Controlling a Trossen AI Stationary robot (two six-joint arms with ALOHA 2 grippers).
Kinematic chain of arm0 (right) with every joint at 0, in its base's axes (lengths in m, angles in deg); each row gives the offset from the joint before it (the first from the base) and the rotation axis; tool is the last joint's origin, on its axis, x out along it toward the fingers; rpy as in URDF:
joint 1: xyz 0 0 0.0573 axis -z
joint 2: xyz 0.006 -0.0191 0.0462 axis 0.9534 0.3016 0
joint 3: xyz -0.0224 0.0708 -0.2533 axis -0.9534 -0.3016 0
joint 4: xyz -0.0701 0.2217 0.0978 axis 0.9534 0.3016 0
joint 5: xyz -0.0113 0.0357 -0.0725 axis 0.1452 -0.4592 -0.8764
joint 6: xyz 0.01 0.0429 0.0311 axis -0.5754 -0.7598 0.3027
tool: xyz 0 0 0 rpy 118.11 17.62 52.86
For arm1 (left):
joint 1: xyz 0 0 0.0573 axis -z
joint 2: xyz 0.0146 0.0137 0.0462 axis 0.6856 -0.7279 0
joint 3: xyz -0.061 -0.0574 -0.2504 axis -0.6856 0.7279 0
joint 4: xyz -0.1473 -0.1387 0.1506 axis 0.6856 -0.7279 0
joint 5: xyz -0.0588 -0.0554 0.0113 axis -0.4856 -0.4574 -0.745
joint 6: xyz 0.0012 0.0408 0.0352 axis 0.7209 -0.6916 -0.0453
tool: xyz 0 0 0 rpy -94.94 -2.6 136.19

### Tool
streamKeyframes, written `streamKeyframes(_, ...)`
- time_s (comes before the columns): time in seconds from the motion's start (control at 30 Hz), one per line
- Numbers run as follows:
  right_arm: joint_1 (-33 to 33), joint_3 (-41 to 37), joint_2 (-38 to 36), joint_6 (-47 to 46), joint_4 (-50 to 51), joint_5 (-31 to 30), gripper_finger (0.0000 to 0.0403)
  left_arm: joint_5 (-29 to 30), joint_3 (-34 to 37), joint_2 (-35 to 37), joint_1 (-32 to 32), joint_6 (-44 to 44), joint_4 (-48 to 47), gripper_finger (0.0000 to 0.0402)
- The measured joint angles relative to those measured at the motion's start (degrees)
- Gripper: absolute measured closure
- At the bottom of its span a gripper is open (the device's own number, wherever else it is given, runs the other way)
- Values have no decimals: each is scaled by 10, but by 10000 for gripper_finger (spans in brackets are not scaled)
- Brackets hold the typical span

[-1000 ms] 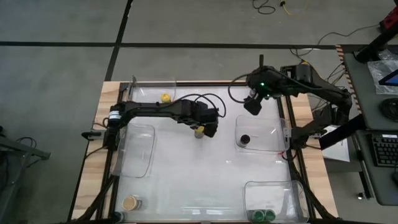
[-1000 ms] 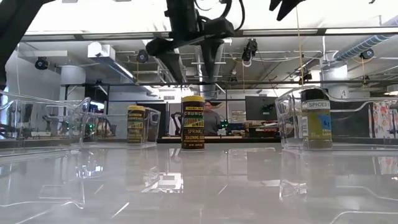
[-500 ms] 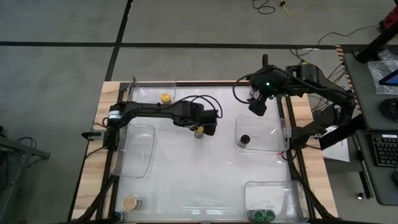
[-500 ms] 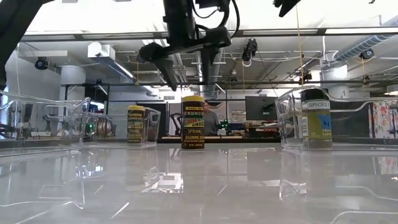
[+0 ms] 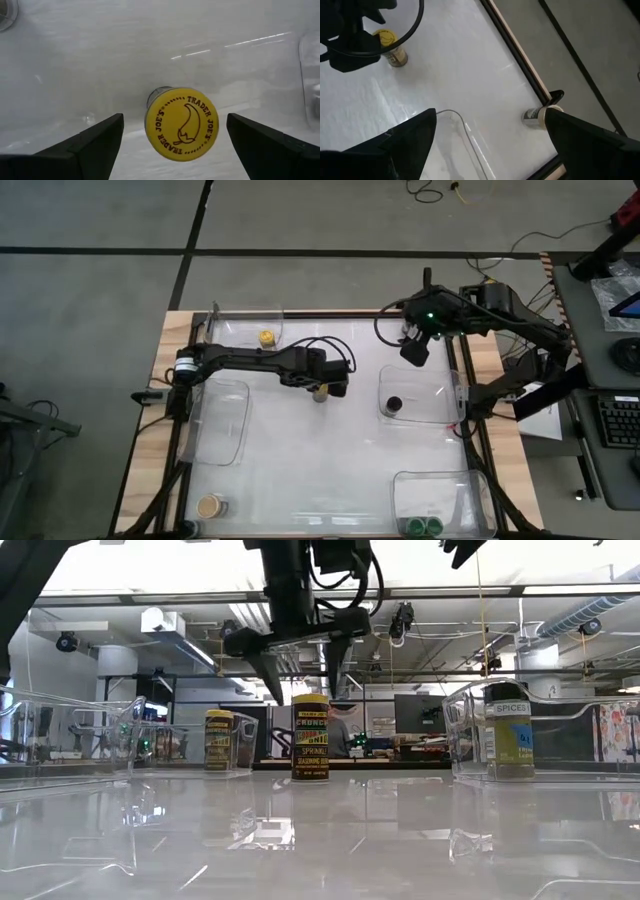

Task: Sort spices by type
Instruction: Put the yellow seasoning bottle into the top transparent bin

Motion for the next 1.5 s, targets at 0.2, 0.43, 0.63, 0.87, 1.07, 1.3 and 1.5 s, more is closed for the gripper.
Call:
streamKeyframes(0.2, 0, 0, 0, -7, 2, 0, 39, -1, 3, 0, 0, 26, 12, 63)
streamKeyframes(0.43, 0, 0, 0, -15, 3, 0, 39, -9, 23, 0, 2, 43, 35, 63)
streamKeyframes(0.63, 0, 0, 0, -15, 3, 0, 39, -11, 54, 0, 2, 43, 84, 88)
streamKeyframes(0.87, 0, 0, 0, -15, 3, 0, 39, 1, 53, 0, 2, 43, 83, 141)
streamKeyframes(1.07, 0, 0, 0, -15, 2, 0, 39, 1, 53, 0, 1, 31, 79, 172)
streamKeyframes(1.3, 0, 0, 0, -14, 1, 0, 39, -3, 52, 11, -3, -15, 51, 185)
streamKeyframes(1.5, 0, 0, 0, -13, -3, 0, 39, 51, 45, 75, -21, -51, -13, 183)
